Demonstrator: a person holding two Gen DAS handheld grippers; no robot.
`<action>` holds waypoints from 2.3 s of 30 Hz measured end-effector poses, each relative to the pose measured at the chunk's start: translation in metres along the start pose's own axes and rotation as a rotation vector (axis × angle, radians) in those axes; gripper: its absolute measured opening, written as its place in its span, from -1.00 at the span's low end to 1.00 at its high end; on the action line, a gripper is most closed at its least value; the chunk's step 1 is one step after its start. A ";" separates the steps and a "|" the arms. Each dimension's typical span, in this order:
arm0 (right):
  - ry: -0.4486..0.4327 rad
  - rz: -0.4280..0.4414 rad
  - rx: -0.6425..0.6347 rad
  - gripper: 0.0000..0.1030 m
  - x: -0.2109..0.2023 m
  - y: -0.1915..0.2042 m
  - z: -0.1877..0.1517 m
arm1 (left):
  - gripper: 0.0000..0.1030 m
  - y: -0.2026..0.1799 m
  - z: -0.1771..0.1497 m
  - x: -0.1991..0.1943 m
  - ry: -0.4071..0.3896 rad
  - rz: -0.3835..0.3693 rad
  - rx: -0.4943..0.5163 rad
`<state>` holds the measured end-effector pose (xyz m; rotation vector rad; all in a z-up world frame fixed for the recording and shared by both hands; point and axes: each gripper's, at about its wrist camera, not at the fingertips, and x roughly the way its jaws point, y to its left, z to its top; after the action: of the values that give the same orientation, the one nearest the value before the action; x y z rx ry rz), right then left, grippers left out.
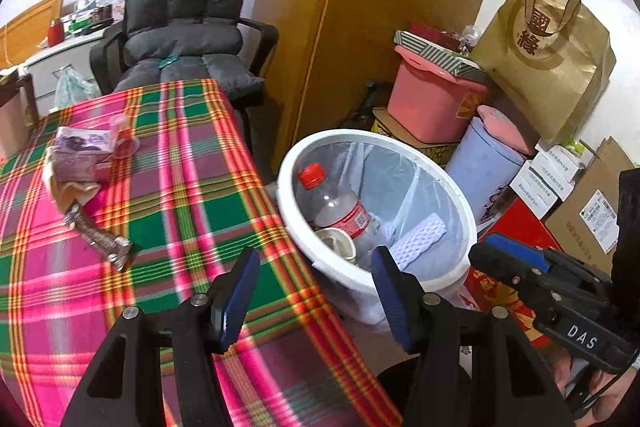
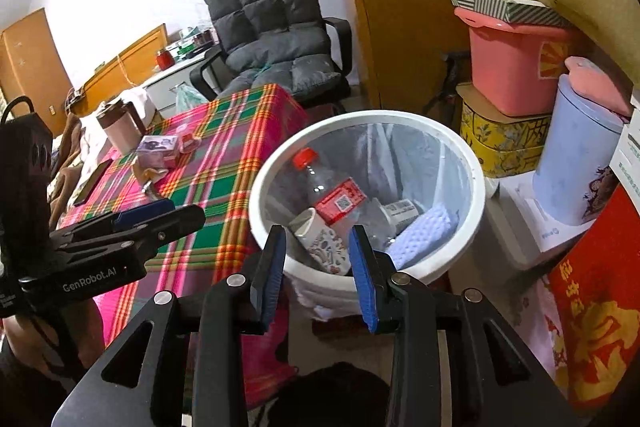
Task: Collect trash
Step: 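Move both open tools back from the bin to the table, then grasp the brown snack bar wrapper with the right tool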
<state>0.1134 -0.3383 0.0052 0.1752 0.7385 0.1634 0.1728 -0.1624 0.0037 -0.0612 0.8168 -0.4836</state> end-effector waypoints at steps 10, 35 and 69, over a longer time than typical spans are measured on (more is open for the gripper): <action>-0.003 0.047 -0.042 -0.31 -0.001 0.024 -0.009 | 0.12 0.017 -0.015 -0.024 -0.025 0.037 -0.024; 0.068 0.206 -0.197 -0.30 0.016 0.099 -0.012 | 0.12 0.107 -0.054 -0.078 -0.060 0.166 -0.170; 0.216 0.264 -0.469 -0.30 0.127 0.171 0.017 | 0.12 0.224 -0.025 -0.080 -0.098 0.253 -0.332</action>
<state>0.2023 -0.1472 -0.0288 -0.1970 0.8694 0.6077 0.1956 0.0750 -0.0118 -0.2831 0.7890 -0.1027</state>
